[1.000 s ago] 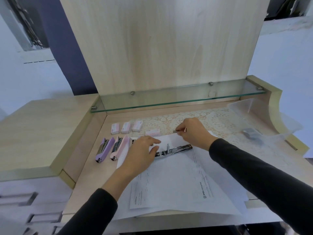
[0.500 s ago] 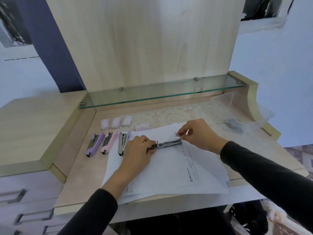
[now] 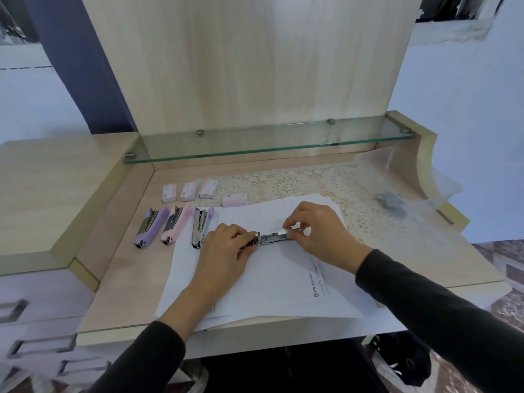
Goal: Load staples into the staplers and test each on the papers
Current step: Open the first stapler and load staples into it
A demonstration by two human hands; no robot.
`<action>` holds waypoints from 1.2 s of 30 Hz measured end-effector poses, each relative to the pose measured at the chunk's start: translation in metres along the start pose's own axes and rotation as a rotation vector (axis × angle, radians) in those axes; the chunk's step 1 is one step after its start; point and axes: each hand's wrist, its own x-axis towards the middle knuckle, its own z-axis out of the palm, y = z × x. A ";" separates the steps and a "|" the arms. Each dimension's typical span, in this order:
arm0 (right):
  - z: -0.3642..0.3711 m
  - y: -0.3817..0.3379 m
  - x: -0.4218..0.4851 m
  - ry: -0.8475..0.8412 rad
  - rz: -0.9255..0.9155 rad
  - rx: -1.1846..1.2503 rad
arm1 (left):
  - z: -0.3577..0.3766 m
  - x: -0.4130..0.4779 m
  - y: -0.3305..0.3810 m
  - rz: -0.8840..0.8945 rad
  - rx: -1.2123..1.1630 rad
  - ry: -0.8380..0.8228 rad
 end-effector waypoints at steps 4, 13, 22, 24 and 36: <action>0.005 -0.001 0.001 0.020 -0.047 -0.003 | 0.001 0.000 -0.001 0.020 -0.027 0.012; 0.011 -0.003 0.002 -0.004 -0.065 0.000 | 0.002 -0.001 0.000 0.051 -0.030 0.058; 0.016 -0.004 0.001 0.002 -0.076 -0.003 | 0.007 -0.001 -0.003 0.026 -0.035 0.058; 0.016 -0.004 0.002 0.002 -0.078 0.005 | 0.007 0.000 -0.004 0.022 -0.039 0.051; 0.007 -0.006 0.008 -0.063 0.020 0.093 | 0.009 0.001 -0.005 0.029 -0.038 0.054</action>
